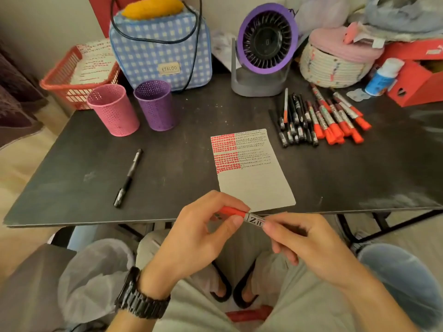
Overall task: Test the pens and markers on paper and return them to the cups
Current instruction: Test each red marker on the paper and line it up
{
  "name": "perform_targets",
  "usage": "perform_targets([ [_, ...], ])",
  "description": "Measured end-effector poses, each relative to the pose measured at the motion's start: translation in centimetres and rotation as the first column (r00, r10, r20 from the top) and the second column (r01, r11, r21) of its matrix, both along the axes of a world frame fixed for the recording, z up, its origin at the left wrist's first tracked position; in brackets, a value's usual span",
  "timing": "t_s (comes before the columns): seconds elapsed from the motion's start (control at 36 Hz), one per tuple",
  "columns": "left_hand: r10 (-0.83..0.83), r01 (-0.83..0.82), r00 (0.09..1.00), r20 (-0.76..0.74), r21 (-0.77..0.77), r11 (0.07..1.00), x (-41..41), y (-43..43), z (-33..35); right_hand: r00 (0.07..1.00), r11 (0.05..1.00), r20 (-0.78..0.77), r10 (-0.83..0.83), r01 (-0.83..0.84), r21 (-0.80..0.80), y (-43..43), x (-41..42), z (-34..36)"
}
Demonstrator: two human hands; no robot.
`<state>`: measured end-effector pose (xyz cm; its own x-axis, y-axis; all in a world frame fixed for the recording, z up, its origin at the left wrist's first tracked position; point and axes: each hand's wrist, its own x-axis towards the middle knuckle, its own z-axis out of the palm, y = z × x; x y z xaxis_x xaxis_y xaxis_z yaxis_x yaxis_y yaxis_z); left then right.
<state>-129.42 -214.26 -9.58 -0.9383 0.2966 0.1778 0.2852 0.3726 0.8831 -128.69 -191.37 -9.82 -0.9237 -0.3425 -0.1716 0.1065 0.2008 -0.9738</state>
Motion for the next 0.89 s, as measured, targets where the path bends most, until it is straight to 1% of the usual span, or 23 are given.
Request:
perform_targets([
  [0.03,-0.002,0.002,1.000,-0.029,-0.014,1.000,0.1,0.0,-0.1,1.000,1.000,-0.006,-0.012,0.012,0.004,-0.2,0.3,-0.3],
  [0.08,-0.016,0.015,0.998,-0.053,-0.020,1.000,0.4,0.0,-0.4,0.998,0.998,0.012,-0.056,0.056,-0.039,-0.7,0.9,-0.8],
  [0.19,-0.064,0.063,0.997,-0.034,-0.026,0.998,0.6,-0.4,-0.8,0.997,0.996,0.027,-0.079,0.079,-0.029,-1.0,1.5,-1.5],
  [0.36,-0.086,0.083,0.995,-0.052,-0.050,0.995,1.0,-0.7,-1.1,0.995,0.995,0.042,-0.088,0.090,-0.032,-1.1,1.9,-2.2],
  [0.56,-0.089,0.084,0.993,-0.076,-0.065,0.994,1.0,-1.0,-1.3,0.981,0.992,0.181,-0.068,0.085,-0.088,-0.9,1.8,-2.5],
  [0.67,-0.088,0.081,0.994,-0.069,-0.098,0.992,0.8,-1.0,-1.4,0.977,0.991,0.200,-0.069,0.090,-0.101,-1.1,1.8,-2.7],
  [0.72,-0.098,0.095,0.995,-0.030,-0.088,0.992,0.6,-1.2,-1.4,0.973,0.987,0.214,-0.087,0.114,-0.117,-1.4,1.8,-2.9],
  [0.75,-0.106,0.106,0.994,0.018,-0.023,0.994,0.5,-1.3,-1.4,0.968,0.982,0.230,-0.097,0.130,-0.135,-1.5,1.7,-2.9],
  [0.78,-0.112,0.103,0.990,0.081,0.106,0.989,0.4,-1.3,-1.3,0.962,0.976,0.252,-0.103,0.147,-0.160,-1.7,1.7,-3.0],
  [0.81,-0.118,0.074,0.983,0.140,0.283,0.956,0.3,-1.3,-1.1,0.956,0.970,0.274,-0.106,0.160,-0.183,-1.8,1.7,-3.0],
  [0.83,-0.116,0.018,0.976,0.184,0.463,0.886,0.1,-1.2,-0.9,0.951,0.965,0.291,-0.106,0.169,-0.202,-1.9,1.7,-3.1],
  [0.86,-0.106,-0.057,0.968,0.229,0.608,0.792,-0.1,-1.1,-0.8,0.946,0.960,0.306,-0.105,0.177,-0.216,-2.1,1.7,-3.2],
  [0.89,-0.089,-0.136,0.957,0.275,0.702,0.699,-0.3,-0.8,-0.7,0.939,0.954,0.327,-0.107,0.190,-0.233,-2.2,1.8,-3.3],
])
